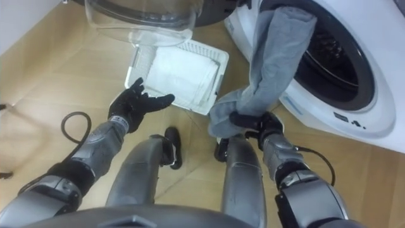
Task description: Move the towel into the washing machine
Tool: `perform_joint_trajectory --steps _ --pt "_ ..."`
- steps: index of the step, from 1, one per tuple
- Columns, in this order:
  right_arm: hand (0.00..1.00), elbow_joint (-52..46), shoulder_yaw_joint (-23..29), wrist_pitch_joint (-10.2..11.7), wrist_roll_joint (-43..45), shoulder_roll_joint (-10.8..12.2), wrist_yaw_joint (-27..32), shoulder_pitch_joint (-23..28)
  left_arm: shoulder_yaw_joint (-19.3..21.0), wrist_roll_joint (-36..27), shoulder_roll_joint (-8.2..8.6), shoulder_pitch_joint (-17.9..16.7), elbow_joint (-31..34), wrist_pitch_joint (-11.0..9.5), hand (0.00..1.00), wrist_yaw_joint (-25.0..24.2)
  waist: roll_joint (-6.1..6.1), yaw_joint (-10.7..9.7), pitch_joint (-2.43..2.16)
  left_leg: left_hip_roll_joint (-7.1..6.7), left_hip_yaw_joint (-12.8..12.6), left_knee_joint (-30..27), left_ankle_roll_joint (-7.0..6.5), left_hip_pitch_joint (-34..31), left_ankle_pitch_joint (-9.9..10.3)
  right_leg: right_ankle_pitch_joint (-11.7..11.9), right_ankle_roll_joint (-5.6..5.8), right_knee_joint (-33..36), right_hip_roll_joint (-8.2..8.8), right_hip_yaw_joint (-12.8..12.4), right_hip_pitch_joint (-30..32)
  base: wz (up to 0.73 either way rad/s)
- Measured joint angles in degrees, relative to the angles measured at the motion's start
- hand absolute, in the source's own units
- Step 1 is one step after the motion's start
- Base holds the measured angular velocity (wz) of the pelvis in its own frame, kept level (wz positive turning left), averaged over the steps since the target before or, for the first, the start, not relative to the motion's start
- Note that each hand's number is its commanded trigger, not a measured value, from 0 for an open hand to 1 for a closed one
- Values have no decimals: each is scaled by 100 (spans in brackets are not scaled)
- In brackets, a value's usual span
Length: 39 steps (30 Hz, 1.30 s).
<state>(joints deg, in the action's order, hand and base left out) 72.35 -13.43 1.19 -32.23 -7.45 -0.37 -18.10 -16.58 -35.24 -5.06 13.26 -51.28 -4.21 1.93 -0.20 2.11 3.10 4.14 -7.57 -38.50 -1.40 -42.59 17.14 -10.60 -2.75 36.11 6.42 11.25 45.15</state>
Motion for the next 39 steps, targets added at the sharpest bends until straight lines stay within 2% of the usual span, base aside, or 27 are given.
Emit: perform_joint_trajectory --steps 4,8,13,16,18,21,25,28,31,32,34,35,36,37,38,39 --pt "100 253 9 -22 -182 -38 -184 -101 -12 5 38 33 -49 4 0 -2 -2 -17 2 0 23 -15 -7 -43 -6 1 2 4 17 49 7 6" --pt "100 441 22 -166 -696 -146 -441 -220 1 223 94 61 -45 12 0 -21 -1 11 7 -5 23 -60 -17 -123 -11 -3 7 82 49 56 91 1" --pt "100 488 23 -209 -1245 -226 -668 -226 12 218 90 114 6 28 0 -16 -9 11 31 0 21 -154 -24 -242 -6 -28 13 165 51 44 198 1" --pt "100 586 90 -261 -1574 -263 -773 -261 78 213 84 164 17 66 0 -8 -16 8 59 1 33 -207 -25 -268 -1 -40 2 191 47 55 207 2" --pt "100 605 146 -324 -2052 -331 -839 -252 106 214 81 259 16 114 0 -2 -56 4 97 -6 104 -285 -22 -329 4 -59 -17 246 49 120 224 10" --pt "100 605 449 -502 -2820 -389 -862 -311 122 216 39 336 12 209 0 20 -58 49 98 -14 97 -397 -13 -488 30 -78 -37 373 41 93 396 0" --pt "100 601 783 -575 -3663 -443 -822 -354 26 124 22 321 132 370 0 92 -78 117 87 -47 33 -455 -15 -609 34 -91 -40 498 59 -9 605 -7" --pt "100 536 855 -651 -4087 -551 -710 -441 -62 -73 16 334 254 399 0 227 -48 107 83 -104 10 -526 -17 -698 32 -150 -52 697 159 -32 744 8" --pt "100 294 986 -732 -4365 -709 -489 -670 -73 -222 -48 284 433 394 0 422 40 82 68 -165 -38 -553 -26 -712 27 -154 -49 823 189 -153 857 -2" --pt "100 166 1164 -769 -4534 -731 -398 -789 -53 -274 -124 173 591 384 0 534 118 -12 65 -199 -75 -564 -31 -689 24 -185 -45 915 235 -191 882 0" --pt "100 38 1326 -837 -4757 -873 -331 -967 -42 -289 -269 17 923 368 0 661 245 -105 62 -178 -94 -626 -34 -691 27 -197 -43 947 219 -213 883 0" --pt "100 -85 1489 -858 -4899 -978 -223 -1042 -38 -273 -382 -47 1019 321 0 709 381 -163 48 -175 -100 -630 -34 -689 27 -196 -44 961 215 -226 889 0" --pt "100 -276 1572 -882 -5033 -1107 -109 -1058 -37 -251 -488 -111 1097 314 0 785 513 -216 15 -164 -99 -657 -33 -692 28 -192 -48 967 207 -222 887 0" --pt "100 -367 1613 -884 -5065 -1167 -61 -1054 -31 -246 -528 -159 1124 308 0 830 575 -241 -12 -156 -97 -674 -34 -694 29 -189 -51 968 201 -220 881 0" --pt "100 -405 1699 -884 -5096 -1291 29 -1126 -34 -249 -589 -240 1148 299 0 914 659 -313 -67 -148 -82 -701 -44 -690 36 -188 -48 965 200 -193 846 4" --pt "100 -405 1722 -884 -5110 -1403 155 -1227 -42 -252 -619 -305 1194 300 0 986 690 -378 -78 -141 -42 -733 -58 -670 44 -177 -31 940 189 -158 771 7"
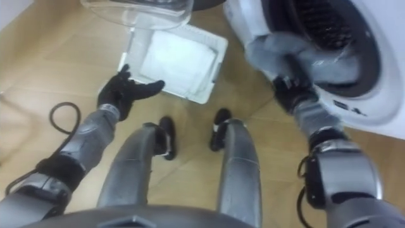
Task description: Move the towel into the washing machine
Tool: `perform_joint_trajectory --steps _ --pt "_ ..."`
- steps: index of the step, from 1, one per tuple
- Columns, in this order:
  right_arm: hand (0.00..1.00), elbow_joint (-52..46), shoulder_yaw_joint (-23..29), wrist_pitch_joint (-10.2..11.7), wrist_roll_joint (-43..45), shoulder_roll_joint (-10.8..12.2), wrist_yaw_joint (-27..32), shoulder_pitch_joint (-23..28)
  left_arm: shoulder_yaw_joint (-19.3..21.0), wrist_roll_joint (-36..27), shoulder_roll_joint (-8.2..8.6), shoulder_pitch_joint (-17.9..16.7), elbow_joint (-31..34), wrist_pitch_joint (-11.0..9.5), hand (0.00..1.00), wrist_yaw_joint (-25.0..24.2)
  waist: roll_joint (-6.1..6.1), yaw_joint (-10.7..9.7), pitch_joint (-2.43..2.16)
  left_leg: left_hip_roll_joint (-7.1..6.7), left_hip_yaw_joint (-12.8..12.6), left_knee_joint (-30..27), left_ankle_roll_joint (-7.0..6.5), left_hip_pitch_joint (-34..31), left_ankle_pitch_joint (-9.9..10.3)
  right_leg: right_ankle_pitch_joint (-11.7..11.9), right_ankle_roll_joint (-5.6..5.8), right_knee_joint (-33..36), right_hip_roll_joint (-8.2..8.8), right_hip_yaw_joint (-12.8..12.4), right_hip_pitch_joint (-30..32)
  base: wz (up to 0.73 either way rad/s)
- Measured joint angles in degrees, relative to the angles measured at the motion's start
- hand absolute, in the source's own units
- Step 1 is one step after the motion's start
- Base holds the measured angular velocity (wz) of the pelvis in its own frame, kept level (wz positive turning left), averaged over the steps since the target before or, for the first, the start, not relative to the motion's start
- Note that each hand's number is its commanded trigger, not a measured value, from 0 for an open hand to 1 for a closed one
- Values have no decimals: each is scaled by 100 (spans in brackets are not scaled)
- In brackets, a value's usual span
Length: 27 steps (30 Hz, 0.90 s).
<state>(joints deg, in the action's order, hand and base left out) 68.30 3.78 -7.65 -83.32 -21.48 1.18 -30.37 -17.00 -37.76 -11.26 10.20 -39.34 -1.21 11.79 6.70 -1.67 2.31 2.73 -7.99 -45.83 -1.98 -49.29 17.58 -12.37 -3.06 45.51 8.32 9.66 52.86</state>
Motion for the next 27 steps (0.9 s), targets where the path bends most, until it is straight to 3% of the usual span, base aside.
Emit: perform_joint_trajectory --steps 3,8,9,10,16,19,21,27 --pt "100 1 137 -177 -7 -75 249 -108 -8 8 2 -18 7 0 0 83 91 -19 5 -1 17 1 -30 43 6 27 54 -64 -16 15 -82 6" --pt "100 5 316 -236 -17 -80 567 -135 13 25 -11 -74 7 -1 0 179 128 -86 23 -43 -3 -3 -111 35 20 9 126 -26 90 12 -73 5" --pt "73 19 348 -237 -31 -80 612 -163 13 68 -20 -76 7 -5 0 177 140 -112 30 -52 -25 -14 -138 35 36 -12 136 1 132 46 -71 6" --pt "0 37 385 -237 -35 -80 639 -186 17 100 -21 -74 8 -10 0 173 150 -120 35 -52 -41 -20 -149 34 43 -21 142 9 148 51 -68 4" --pt "0 50 697 -236 -258 -81 1196 -339 117 363 -30 -163 190 -199 0 182 191 -233 58 -71 -141 -44 -242 -17 98 -132 232 60 266 121 -57 11" --pt "0 53 921 -219 -488 -89 1568 -396 139 488 -28 -156 295 -315 0 232 215 -344 71 -150 -146 -51 -291 -31 126 -237 299 151 366 134 -47 20" --pt "0 54 1176 1 -664 -147 1862 -481 151 504 -21 -102 339 -327 0 237 215 -353 71 -160 -170 -60 -328 -72 149 -247 321 158 387 116 2 0" --pt "0 49 1216 313 -683 -188 2280 -476 144 598 59 0 338 -380 0 225 208 -279 71 -148 -255 -56 -355 -87 165 -266 356 199 396 78 27 0"
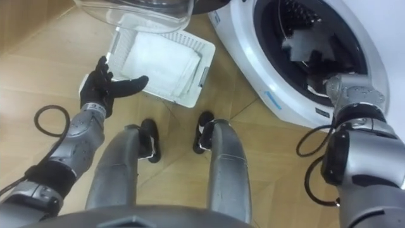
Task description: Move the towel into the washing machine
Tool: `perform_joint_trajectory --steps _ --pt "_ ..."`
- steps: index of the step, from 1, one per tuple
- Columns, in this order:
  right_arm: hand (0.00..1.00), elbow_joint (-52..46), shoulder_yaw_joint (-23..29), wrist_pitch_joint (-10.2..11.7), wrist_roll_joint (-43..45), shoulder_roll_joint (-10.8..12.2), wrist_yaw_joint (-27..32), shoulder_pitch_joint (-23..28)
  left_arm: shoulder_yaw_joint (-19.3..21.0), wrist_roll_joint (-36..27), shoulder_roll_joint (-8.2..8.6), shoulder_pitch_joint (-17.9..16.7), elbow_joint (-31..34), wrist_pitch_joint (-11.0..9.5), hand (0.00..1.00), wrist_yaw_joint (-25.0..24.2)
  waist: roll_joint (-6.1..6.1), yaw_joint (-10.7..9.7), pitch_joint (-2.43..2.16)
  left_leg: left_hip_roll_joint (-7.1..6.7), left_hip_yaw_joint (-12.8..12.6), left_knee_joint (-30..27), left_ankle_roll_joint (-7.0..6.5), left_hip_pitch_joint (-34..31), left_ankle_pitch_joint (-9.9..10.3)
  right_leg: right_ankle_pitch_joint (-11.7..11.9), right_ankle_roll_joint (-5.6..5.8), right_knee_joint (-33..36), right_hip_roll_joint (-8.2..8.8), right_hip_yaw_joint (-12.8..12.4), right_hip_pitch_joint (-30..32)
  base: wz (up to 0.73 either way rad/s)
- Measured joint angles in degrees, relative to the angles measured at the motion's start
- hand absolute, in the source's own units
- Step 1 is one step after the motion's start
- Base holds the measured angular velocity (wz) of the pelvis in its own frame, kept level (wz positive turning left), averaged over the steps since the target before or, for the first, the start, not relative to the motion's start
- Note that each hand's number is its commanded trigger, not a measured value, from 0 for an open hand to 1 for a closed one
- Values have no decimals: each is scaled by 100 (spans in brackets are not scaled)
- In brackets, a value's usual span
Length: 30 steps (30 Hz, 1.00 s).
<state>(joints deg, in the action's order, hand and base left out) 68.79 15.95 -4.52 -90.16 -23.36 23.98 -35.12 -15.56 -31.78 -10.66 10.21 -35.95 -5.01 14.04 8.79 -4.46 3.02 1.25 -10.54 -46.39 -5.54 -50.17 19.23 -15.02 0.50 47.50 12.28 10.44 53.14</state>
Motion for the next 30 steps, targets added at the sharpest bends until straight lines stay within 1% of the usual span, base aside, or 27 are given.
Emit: perform_joint_trajectory --steps 2,3,5,6,7,9,12,13,15,16,18,19,20,21,22,23,24,25,26,27,28,30 --pt "0 -12 0 18 -25 0 74 15 -29 35 3 34 0 -4 0 0 -3 22 1 1 -6 32 -7 26 4 2 3 -6 1 5 -17 0" --pt "0 -50 -1 62 -84 1 134 29 -35 42 3 46 -1 -5 0 -5 -5 59 3 3 -20 59 -8 63 5 3 4 -8 4 -1 -40 0" --pt "0 -52 0 144 -150 1 220 47 -40 45 44 38 -10 -4 0 -38 -32 135 21 6 -32 93 -8 158 5 3 3 -22 3 -6 -113 0" --pt "0 -53 0 228 -174 1 299 55 -50 45 73 32 -21 -4 0 -88 -82 188 25 19 -34 104 -6 211 7 5 1 -76 -5 6 -173 0" --pt "0 -66 0 282 -188 1 336 52 -60 45 83 31 -21 -4 0 -111 -120 194 39 23 -27 115 -5 240 7 7 -4 -95 -4 31 -215 4" --pt "0 -194 0 493 -207 3 464 113 -106 47 140 28 -34 -3 0 -186 -286 251 52 42 -18 171 -5 344 7 31 -1 -197 -16 87 -361 2" --pt "0 -261 -9 686 -272 24 542 265 -121 40 169 53 -110 -11 0 -345 -398 324 38 40 -14 250 -2 517 5 33 4 -280 -28 102 -540 0" --pt "0 -287 -10 723 -344 43 543 299 -141 37 163 55 -123 -20 0 -355 -406 329 38 39 -14 283 2 560 2 36 8 -302 -33 102 -584 0" --pt "0 -559 -10 913 -431 174 588 591 -147 138 163 16 -131 -31 0 -385 -423 351 31 36 3 410 14 727 -5 38 15 -424 -40 158 -779 4" --pt "0 -614 -9 959 -425 196 591 667 -139 187 165 10 -142 -31 0 -403 -428 355 31 37 9 445 17 771 -7 39 19 -481 -42 178 -836 5" --pt "0 -671 -22 1094 -399 312 581 1044 -73 260 163 -2 -385 -30 0 -517 -442 389 23 44 14 632 30 1063 -17 63 58 -698 -91 212 -1147 -3" --pt "0 -670 -22 1116 -392 339 581 1117 -45 260 168 -14 -444 -28 0 -534 -449 407 19 51 15 690 35 1150 -20 76 73 -756 -120 210 -1239 -11" --pt "0 -670 -29 1134 -376 382 536 1299 5 263 176 -67 -480 -23 0 -549 -468 460 8 69 13 805 46 1319 -26 112 90 -913 -173 214 -1416 -11" --pt "0 -655 -78 1168 -378 429 444 1507 10 270 172 -102 -574 -41 0 -579 -512 502 -15 97 19 928 56 1469 -32 163 109 -1097 -239 225 -1605 -11" --pt "0 -611 -124 1211 -377 476 366 1602 13 273 166 -122 -677 -45 0 -592 -539 509 -20 106 29 998 68 1560 -39 187 113 -1213 -264 244 -1725 -6" --pt "0 -442 -147 1251 -366 589 179 1737 27 355 154 -165 -948 -33 0 -633 -592 504 -43 123 45 1167 93 1799 -56 241 128 -1451 -328 279 -2002 0" --pt "0 -335 -158 1254 -273 671 33 1937 114 511 158 -264 -1054 -20 0 -694 -648 490 -81 132 63 1353 114 2040 -71 290 150 -1706 -379 329 -2279 0" --pt "0 -322 -162 1253 -137 713 -39 2060 184 575 157 -363 -1075 -33 0 -728 -663 491 -90 119 63 1471 126 2177 -86 306 160 -1806 -387 343 -2412 3" --pt "0 -193 -248 1265 145 795 -265 2324 305 745 158 -573 -1239 -54 0 -799 -724 498 -130 101 63 1688 140 2433 -118 336 178 -2015 -407 391 -2677 0" --pt "0 25 -289 1272 371 849 -455 2518 484 888 154 -721 -1451 -54 0 -861 -763 513 -159 92 64 1873 162 2697 -152 374 196 -2233 -448 389 -2938 0" --pt "0 126 -312 1271 513 875 -527 2622 580 952 137 -794 -1525 -54 0 -866 -777 507 -174 83 66 1936 174 2825 -165 375 197 -2317 -460 388 -3058 0" --pt "0 259 -508 1269 1285 962 -793 3155 848 1116 -14 -1221 -1714 -69 0 -862 -811 528 -215 60 127 2276 242 3258 -227 391 215 -2626 -532 390 -3480 0"
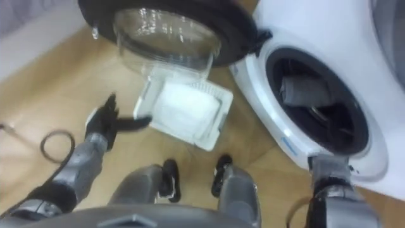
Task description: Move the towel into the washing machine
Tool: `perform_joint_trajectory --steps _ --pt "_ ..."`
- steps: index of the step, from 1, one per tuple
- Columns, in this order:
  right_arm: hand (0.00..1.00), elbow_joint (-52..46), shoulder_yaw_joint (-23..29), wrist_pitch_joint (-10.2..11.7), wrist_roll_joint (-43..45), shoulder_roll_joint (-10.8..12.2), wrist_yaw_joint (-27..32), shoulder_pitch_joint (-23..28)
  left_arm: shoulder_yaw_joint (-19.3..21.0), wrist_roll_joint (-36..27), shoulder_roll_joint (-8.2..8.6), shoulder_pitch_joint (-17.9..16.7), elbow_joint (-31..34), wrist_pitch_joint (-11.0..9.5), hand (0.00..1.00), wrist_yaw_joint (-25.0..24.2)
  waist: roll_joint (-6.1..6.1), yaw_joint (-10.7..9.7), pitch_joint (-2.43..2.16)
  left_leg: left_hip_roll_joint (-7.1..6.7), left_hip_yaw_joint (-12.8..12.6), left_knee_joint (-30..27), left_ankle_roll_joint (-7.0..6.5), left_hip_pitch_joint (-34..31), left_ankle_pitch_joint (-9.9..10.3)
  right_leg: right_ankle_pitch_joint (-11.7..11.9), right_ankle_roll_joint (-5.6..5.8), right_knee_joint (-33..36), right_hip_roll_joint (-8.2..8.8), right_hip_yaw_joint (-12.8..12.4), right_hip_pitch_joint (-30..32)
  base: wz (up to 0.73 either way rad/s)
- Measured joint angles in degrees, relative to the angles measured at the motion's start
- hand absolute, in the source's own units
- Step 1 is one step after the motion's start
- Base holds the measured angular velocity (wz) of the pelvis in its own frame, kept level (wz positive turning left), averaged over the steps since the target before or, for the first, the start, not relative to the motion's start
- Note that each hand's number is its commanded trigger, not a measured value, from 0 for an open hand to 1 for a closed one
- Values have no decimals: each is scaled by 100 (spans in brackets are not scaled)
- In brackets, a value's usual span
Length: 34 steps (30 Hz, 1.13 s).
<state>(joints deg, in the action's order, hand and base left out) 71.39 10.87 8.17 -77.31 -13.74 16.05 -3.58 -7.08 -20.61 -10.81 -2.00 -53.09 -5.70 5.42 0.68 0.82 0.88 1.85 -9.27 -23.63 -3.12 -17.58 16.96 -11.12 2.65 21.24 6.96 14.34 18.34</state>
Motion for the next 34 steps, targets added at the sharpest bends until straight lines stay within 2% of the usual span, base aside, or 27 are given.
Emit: perform_joint_trajectory --steps 1,3,4,6,9,12,14,16,20,23,25,26,29,34 --pt "0 -2 -76 -2 248 13 -75 141 97 71 -21 -121 -2 -2 0 1 -5 6 -8 -3 9 91 19 106 -13 11 3 -80 -18 3 -100 -8" --pt "0 94 -441 -13 1538 19 -428 623 382 253 -39 -518 -34 -4 0 -3 -25 15 -36 -19 42 434 85 535 -77 35 6 -378 -88 -24 -477 -12" --pt "0 159 -545 -18 1838 22 -514 660 417 266 -42 -582 -85 -4 0 -8 -33 15 -44 -14 54 510 99 633 -85 47 6 -459 -111 -17 -582 0" --pt "0 249 -899 -163 2858 97 -748 847 464 275 -29 -669 -436 1 0 -22 -33 15 -45 -22 85 770 154 1010 -140 51 3 -690 -171 12 -968 7" --pt "0 238 -1100 -283 4278 241 -1037 915 489 284 20 -713 -660 20 0 -117 -37 -19 -53 -28 206 827 169 1282 -148 52 1 -881 -222 139 -1351 12" --pt "0 221 -1383 -359 5019 305 -1194 919 548 369 50 -800 -687 39 0 -123 -29 104 -56 -19 205 998 206 1660 -170 51 2 -1000 -258 149 -1686 0" --pt "0 210 -1424 -449 5273 319 -1289 913 698 398 84 -857 -738 69 0 -123 -33 131 -58 -21 204 1052 206 1833 -170 51 2 -1088 -273 156 -1873 2" --pt "0 210 -1423 -480 5401 329 -1373 922 791 394 90 -965 -734 150 0 -122 -42 129 -59 -18 204 1063 206 1944 -169 51 2 -1096 -278 162 -1986 5" --pt "0 217 -1392 -675 5498 345 -1518 933 968 413 115 -1166 -730 359 0 -152 -59 120 -48 -21 200 1145 207 2124 -169 51 3 -1172 -291 158 -2168 0" --pt "0 224 -1346 -701 5505 351 -1629 989 1197 554 202 -1215 -748 452 0 -224 -66 127 -44 -20 181 1243 208 2239 -170 49 5 -1186 -301 141 -2267 0" --pt "0 221 -1345 -718 5508 359 -1689 1015 1206 741 215 -1237 -762 519 0 -232 -81 125 -21 -19 153 1258 208 2334 -170 48 7 -1188 -300 118 -2334 -3" --pt "0 223 -1338 -759 5513 374 -1748 1010 1238 880 220 -1245 -761 576 0 -227 -68 123 -30 -18 143 1262 208 2346 -170 47 8 -1185 -301 96 -2340 -10" --pt "0 245 -1339 -864 5513 381 -1876 960 1273 1033 232 -1187 -787 707 0 -192 -46 124 -20 -22 141 1288 209 2400 -169 47 8 -1188 -312 -12 -2360 -7" --pt "0 306 -1326 -956 5544 385 -2007 908 1272 1192 272 -982 -786 839 0 -202 -46 77 -21 -14 161 1305 215 2463 -165 52 9 -1152 -319 0 -2424 3"
